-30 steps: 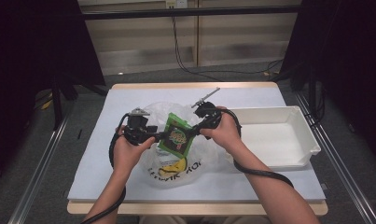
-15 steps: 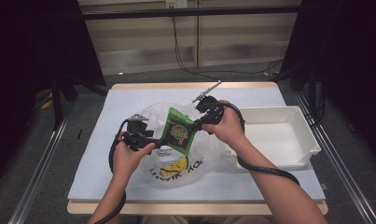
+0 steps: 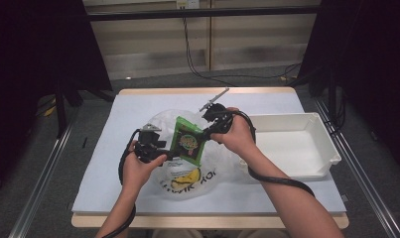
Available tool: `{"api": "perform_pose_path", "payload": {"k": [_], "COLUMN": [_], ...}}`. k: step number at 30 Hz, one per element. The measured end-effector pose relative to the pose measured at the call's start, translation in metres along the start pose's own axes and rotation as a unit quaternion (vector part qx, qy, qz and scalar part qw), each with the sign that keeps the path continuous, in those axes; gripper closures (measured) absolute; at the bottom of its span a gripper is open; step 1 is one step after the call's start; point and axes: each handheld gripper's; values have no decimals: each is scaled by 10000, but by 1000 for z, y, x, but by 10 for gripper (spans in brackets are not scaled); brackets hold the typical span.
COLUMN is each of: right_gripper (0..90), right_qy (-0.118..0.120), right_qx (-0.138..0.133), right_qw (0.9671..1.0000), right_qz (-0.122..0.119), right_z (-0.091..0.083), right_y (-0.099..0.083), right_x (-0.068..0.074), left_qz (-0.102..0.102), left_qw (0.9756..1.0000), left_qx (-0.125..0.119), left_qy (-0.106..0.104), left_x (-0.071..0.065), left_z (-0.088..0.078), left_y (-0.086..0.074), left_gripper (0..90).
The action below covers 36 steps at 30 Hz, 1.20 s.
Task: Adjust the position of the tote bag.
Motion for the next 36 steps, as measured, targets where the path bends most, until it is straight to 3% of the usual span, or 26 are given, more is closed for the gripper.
{"api": "perform_pose_path", "payload": {"k": [2, 3, 6, 14, 20, 26, 28, 31, 34, 36], "right_gripper": [776, 776, 767, 742, 684, 740, 762, 770, 771, 771], "right_qy": [43, 42, 65, 144, 267, 312, 231, 194, 128, 117], "right_qx": [51, 91, 126, 315, 495, 556, 586, 416, 310, 252], "right_qw": [10000, 9999, 9999, 9994, 9983, 9978, 9977, 9987, 9991, 9992], "right_qz": [3, 11, 17, 78, 148, 187, 255, 209, 247, 279], "right_z": [4, 5, 8, 20, 27, 34, 33, 27, 21, 17], "right_y": [-1, -1, -2, 0, 1, 2, 2, 4, 4, 6], "right_x": [0, 0, 2, 1, 2, 3, 2, 3, 3, 4], "left_qz": [43, 162, 226, 270, 321, 257, 141, -31, 36, -39], "left_qw": [10000, 9998, 9996, 9991, 9989, 9990, 9996, 9999, 9999, 10000], "left_qx": [27, 117, 182, 328, 314, 336, 210, 89, 56, 21], "left_qy": [71, -27, -39, -80, -101, -164, -154, -144, -118, -82], "left_x": [-2, 0, 0, 2, 2, 4, 5, 4, 2, 1], "left_z": [5, 6, 9, 15, 15, 15, 13, 9, 5, 3], "left_y": [-1, -2, -5, -11, -12, -14, -14, -12, -8, -6], "left_gripper": [359, 404, 559, 655, 656, 645, 631, 565, 477, 418]}}
Point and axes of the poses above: each handheld gripper's, and its own axes: z roughly forward along the jaws, y roughly out of its top, x roughly to its left, and after that the axes turned 15 degrees about z, right-handed
